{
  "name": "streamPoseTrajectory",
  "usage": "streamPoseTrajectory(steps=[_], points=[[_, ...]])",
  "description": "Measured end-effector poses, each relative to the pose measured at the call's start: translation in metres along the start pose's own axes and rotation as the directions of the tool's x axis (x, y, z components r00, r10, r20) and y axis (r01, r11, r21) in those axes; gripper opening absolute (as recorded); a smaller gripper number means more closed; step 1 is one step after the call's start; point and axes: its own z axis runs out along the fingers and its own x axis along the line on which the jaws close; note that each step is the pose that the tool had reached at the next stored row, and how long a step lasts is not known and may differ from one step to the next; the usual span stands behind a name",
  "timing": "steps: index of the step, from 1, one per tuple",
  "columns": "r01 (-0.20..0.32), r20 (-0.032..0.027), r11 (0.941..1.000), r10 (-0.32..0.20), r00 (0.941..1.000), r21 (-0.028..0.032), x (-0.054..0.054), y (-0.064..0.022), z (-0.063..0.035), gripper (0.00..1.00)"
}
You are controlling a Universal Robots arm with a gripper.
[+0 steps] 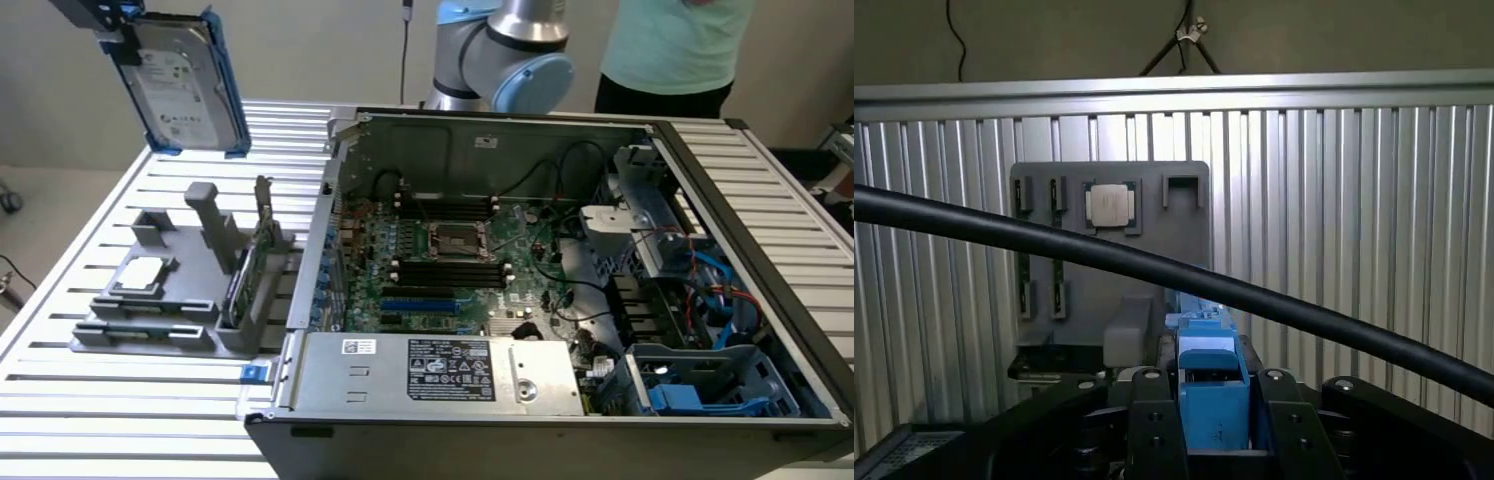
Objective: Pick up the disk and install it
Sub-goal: 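Pick up the disk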
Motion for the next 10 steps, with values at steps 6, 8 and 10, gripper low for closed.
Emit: streamPoseTrajectory(steps=[6, 8, 10], points=[[0.0, -0.0002, 1.0, 0.0, 1.0, -0.0064, 0.0, -0.0269, -0.0245, 0.33], [0.001, -0.0003, 1.0, -0.001, 1.0, -0.0078, 0.0, -0.0361, -0.028, 0.33], [0.001, -0.0004, 1.0, -0.001, 1.0, -0.0087, 0.0, -0.0451, -0.0308, 0.33]])
